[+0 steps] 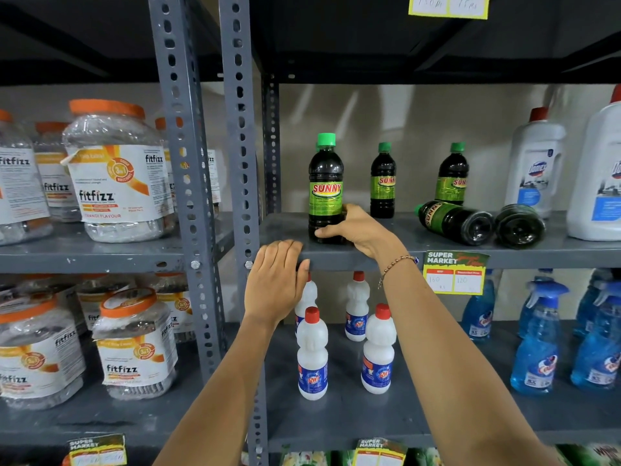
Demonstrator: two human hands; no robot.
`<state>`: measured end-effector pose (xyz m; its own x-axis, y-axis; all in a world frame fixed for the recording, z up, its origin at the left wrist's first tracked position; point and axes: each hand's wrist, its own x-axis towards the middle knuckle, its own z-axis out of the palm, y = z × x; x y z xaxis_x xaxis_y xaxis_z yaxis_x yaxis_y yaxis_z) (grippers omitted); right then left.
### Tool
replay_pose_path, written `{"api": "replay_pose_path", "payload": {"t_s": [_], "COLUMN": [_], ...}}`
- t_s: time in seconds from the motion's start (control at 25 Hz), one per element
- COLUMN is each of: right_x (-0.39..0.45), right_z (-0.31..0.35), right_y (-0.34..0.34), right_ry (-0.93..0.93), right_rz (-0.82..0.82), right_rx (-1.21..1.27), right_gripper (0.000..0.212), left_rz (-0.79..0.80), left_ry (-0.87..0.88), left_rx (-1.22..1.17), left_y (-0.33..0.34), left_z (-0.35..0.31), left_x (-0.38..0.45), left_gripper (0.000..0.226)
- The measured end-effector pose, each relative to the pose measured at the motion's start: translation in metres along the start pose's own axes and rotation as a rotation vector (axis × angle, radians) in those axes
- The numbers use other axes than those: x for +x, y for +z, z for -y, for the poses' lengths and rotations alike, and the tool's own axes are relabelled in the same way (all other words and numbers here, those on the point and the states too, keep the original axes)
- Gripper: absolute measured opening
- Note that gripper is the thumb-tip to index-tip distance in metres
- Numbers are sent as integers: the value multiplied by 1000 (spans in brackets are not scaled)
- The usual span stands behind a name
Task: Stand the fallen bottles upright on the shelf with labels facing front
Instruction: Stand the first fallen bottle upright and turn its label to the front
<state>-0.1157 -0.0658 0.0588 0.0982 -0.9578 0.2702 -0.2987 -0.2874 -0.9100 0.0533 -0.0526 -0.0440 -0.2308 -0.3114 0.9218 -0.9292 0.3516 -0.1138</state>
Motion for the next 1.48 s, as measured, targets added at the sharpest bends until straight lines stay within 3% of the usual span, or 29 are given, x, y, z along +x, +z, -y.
{"api": "replay_pose_path", "payload": {"t_s": [0.12,0.56,0.76,0.8,0.88,0.92,1.0,1.12,1.2,1.32,1.4,1.48], "right_x": [-5,-8,-10,-12,-12,-14,-11,-11,-8,-7,-8,-7], "right_z": [1,4,7,7,4,1,-6,-7,-5,0,0,-4], "right_y": [-1,1,-4,-7,-14,-18,-23,-27,-32,-33,-31,-30], "right_ry": [-16,-46,-6,8,48,55,18,-38,-39,-16,-11,-14], "right_rz": [18,17,59,77,56,42,27,3,-21,56,82,61], "right_rx": [22,48,71,102,187,217,186,48,35,35,39,63], "right_gripper": [36,33,30,39,91,104,92,69,71,62,53,52], "left_rz": [-2,-7,-32,-34,-27,-26,-4,222,438,741,801,793], "left_ry": [8,19,-37,-94,-226,-281,-356,-459,-544,-648,-676,-664], "left_rx": [-6,-16,-89,-122,-181,-209,-302,-655,-850,-894,-889,-949], "left_y": [0,0,-1,-5,-15,-20,-27,-38,-38,-18,-5,3], "left_z": [1,0,-6,-10,-21,-27,-31,-29,-23,1,11,14], "left_x": [1,1,3,4,12,17,34,73,98,119,119,116], "left_gripper": [48,51,35,33,29,25,25,85,102,107,109,91]}}
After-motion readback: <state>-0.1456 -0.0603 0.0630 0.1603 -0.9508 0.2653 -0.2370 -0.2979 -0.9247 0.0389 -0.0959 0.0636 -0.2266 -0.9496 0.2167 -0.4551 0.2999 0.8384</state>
